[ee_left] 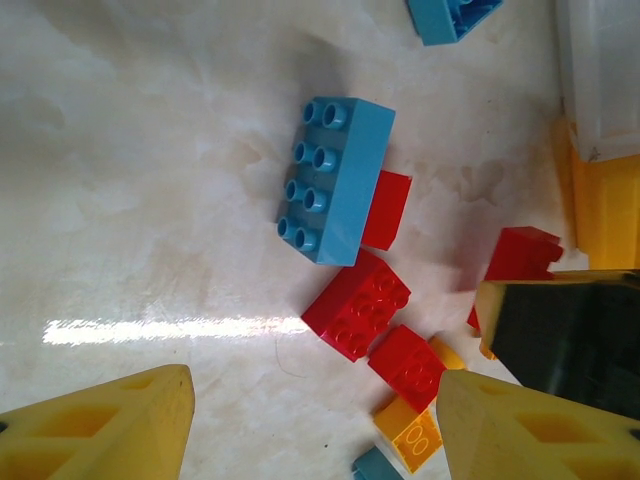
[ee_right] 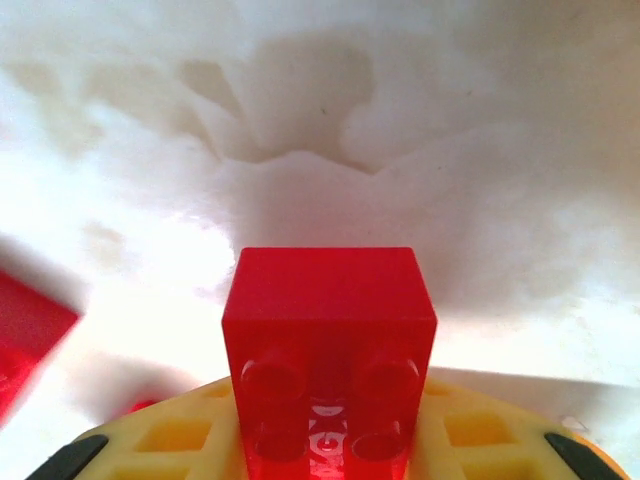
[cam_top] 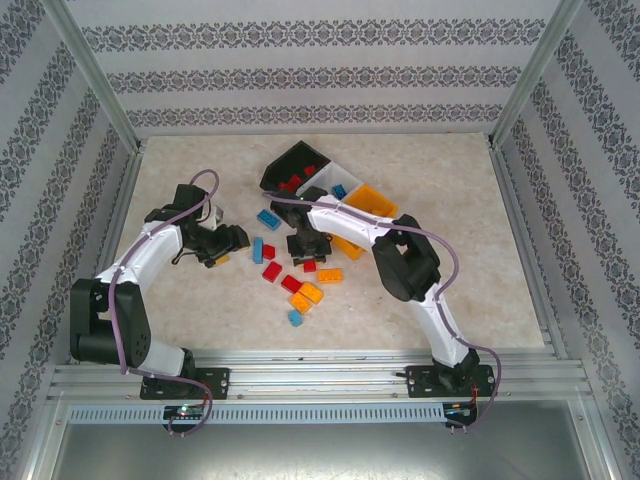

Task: Sort the legos into containers by color

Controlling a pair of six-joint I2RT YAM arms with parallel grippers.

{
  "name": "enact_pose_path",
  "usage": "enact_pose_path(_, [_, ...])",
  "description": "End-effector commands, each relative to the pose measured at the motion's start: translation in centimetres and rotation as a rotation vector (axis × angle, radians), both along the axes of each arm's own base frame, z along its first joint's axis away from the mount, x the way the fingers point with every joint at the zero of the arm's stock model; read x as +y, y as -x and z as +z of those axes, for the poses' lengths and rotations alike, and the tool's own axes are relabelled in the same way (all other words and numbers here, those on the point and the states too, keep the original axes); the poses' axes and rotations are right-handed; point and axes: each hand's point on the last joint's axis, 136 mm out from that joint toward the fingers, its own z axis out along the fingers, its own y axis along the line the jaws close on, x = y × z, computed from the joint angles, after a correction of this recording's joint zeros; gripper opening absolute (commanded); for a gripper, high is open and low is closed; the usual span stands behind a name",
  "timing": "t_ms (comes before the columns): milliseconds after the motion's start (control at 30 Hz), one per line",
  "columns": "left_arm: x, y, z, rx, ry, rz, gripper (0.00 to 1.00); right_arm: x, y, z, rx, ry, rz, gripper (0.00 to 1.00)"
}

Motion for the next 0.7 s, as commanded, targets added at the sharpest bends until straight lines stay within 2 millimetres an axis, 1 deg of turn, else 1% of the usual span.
enact_pose_path(0, [-0.3, -0.5, 0.9, -0.043, 0.039, 0.007, 0.66, 0.5, -2.7, 6.4, -0.141, -0.099, -0.020, 0.33])
enact_pose_path(133, [-0.6, -0.9, 1.2, -0.049, 0.053, -0.014, 0.66, 0.2, -5.6, 11.2, -0.219, -0.195, -0.083, 0.33])
enact_pose_path(200, [-0.7, -1.1, 1.5, -0.056, 0.060, -0.019, 0.66, -0.1, -7.1, 13.2, -0.253, -0.247, -0.121, 0.33])
enact_pose_path(300, [-0.9, -1.1, 1.7, -0.066, 0.065, -0.035, 0.66, -0.1, -9.6, 15.2, -0.275, -0.345, -0.187, 0.34])
enact_pose_path(367, [-0.9, -1.0, 1.5, -0.060, 0.060, -0.047, 0.66, -0.1, -11.6, 15.6, -0.278, -0.403, -0.239, 0.34])
enact_pose_path(500, [-1.0, -1.1, 0.9, -0.039, 0.065, -0.059, 0.66, 0.0, -16.2, 15.3, -0.268, -0.532, -0.362, 0.34])
enact_pose_path(633, [-1.2, -1.3, 1.1, -0.026, 0.076, -0.071, 0.66, -0.2, -20.9, 13.7, -0.274, -0.608, -0.449, 0.34])
enact_pose_path(667, [-1.3, -1.3, 1.1, -0.030, 0.074, -0.085, 0.66, -0.2, -21.8, 13.3, -0.277, -0.624, -0.460, 0.34])
